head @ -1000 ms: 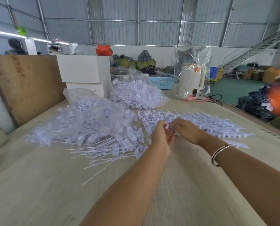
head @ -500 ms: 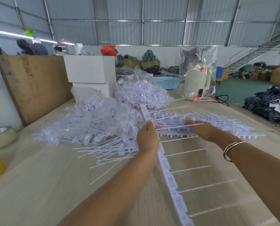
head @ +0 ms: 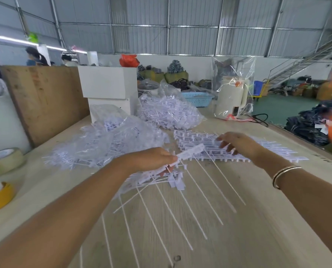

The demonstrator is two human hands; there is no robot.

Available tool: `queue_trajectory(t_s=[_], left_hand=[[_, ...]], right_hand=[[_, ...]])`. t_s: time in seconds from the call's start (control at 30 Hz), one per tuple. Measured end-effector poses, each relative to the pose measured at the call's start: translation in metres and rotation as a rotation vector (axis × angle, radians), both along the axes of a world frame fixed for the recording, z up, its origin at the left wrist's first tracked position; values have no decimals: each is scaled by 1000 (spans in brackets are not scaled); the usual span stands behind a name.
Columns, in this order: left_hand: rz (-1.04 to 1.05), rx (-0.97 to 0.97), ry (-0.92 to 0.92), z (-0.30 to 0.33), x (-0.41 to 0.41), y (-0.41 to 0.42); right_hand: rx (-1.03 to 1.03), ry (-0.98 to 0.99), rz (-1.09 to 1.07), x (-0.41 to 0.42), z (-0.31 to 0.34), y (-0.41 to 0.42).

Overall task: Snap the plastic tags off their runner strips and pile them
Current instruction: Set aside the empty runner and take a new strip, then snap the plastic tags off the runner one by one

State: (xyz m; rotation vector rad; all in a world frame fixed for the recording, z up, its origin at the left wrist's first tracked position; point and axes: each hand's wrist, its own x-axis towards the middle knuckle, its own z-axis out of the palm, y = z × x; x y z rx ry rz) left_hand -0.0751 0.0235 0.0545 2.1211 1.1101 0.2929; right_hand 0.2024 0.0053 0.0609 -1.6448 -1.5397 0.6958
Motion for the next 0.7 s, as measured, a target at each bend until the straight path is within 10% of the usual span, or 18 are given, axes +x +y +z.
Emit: queue_trajectory(t_s=[0.17, 0.5, 0.7], left_hand=[[-23, -4, 24, -6, -2, -13], [179, 571, 245, -39, 8, -48], [217, 819, 165, -59, 9, -50]], right_hand=[[-130, 20, 308, -48, -24, -18], [-41, 479, 259, -86, -59, -30], [7, 375, 265, -92, -73, -38]])
